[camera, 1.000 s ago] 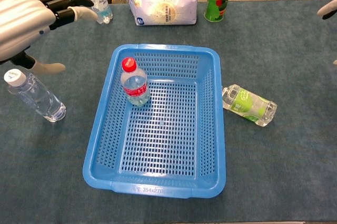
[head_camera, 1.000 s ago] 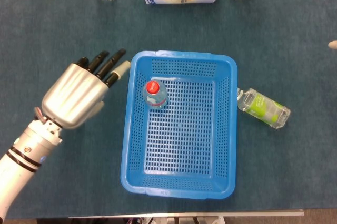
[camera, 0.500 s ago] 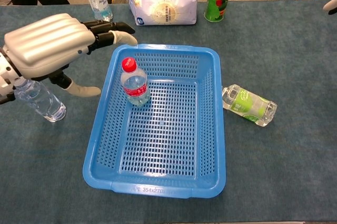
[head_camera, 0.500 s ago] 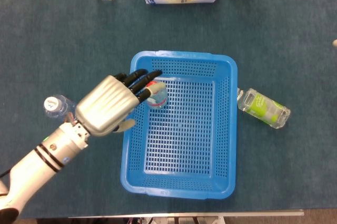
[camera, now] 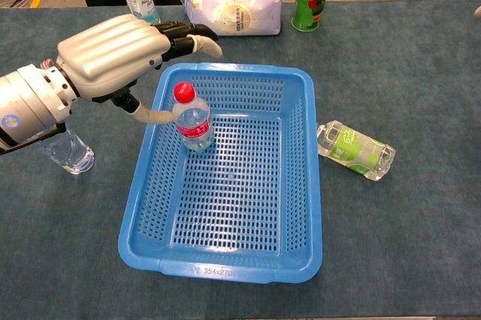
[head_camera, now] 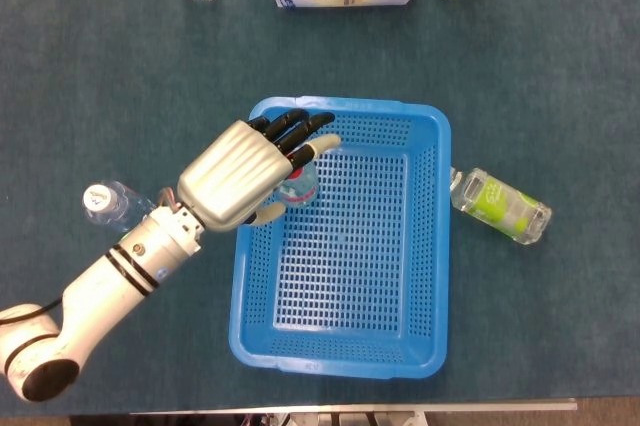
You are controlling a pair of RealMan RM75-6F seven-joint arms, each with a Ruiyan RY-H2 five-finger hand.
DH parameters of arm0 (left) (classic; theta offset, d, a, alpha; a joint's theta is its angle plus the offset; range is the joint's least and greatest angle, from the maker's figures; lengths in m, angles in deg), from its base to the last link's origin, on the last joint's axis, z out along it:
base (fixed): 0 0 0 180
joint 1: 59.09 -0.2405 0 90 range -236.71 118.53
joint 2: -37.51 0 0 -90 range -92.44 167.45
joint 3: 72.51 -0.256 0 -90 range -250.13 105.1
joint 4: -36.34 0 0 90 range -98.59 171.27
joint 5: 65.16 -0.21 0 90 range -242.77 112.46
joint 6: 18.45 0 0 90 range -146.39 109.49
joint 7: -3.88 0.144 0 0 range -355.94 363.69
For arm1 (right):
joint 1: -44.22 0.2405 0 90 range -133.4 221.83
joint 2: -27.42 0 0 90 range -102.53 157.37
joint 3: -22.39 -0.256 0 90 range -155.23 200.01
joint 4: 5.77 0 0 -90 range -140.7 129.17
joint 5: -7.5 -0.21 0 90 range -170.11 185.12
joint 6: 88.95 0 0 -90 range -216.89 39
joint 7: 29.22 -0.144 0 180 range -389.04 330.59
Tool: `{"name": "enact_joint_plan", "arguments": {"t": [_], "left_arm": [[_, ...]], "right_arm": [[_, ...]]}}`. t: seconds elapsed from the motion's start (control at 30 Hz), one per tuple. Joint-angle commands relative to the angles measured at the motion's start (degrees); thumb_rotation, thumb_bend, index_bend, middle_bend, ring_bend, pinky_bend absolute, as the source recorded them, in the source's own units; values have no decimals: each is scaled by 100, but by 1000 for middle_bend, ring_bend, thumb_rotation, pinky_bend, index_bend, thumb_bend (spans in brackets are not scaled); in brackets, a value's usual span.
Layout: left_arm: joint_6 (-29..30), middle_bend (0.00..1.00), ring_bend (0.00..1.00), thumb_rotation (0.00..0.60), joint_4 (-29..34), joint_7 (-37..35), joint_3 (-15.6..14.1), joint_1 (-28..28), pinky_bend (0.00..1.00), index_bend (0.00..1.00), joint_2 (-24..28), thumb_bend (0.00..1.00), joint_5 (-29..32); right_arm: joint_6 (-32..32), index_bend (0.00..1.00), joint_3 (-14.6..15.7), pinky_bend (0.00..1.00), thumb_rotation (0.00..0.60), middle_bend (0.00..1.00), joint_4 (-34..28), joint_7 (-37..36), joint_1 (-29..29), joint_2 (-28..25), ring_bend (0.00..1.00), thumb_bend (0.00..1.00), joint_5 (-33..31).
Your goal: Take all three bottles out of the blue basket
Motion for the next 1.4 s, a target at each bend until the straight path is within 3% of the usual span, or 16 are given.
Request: {"name": "enact_joint_plan", "arguments": {"t": [0.03,0.7,1.4], "left_arm": [[-65,136,158,600,-89,-81,18,67,450,179,-85,174,61],[-241,188,169,600,-569,-456,34,429,450,240,-613,174,152],[-404,297,189,600,-847,-396,-44,634,450,337,-649,174,392]], "right_arm": [[9,245,1,579,600,312,41,-42,-19,12,314,0,-19],[103,245,-5,579,600,315,53,-123,-126,-78,315,0,-29],[55,245,26,579,600,316,260,-335,-165,25,314,0,-36]]}}
